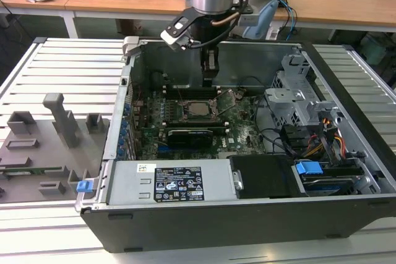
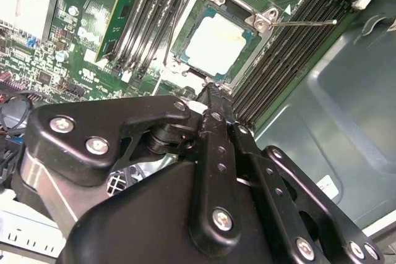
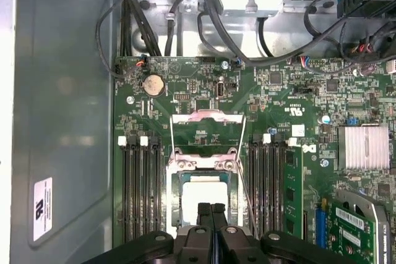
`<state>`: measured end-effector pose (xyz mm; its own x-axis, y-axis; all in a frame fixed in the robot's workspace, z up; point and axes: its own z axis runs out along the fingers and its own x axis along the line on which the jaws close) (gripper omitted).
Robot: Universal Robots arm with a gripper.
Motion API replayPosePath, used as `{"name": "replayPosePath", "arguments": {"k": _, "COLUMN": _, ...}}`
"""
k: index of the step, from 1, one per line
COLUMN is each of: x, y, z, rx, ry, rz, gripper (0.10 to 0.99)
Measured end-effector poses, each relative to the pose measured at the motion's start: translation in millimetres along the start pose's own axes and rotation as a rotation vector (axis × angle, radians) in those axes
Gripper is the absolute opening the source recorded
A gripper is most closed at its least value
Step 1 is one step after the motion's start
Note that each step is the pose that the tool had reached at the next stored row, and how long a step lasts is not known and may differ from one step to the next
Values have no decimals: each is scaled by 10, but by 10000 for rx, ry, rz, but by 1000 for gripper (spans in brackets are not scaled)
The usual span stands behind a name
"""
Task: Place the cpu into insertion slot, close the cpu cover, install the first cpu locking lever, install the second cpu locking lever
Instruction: 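Close the cpu cover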
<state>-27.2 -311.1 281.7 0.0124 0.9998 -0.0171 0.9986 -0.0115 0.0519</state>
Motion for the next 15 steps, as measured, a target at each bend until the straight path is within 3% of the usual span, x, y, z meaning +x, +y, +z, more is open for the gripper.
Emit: {"name": "replayPosePath", "arguments": {"k": 15, "x": 17, "y": 192, "z": 10, "rx": 8, "ry": -3, "rz": -1, "gripper": 106}}
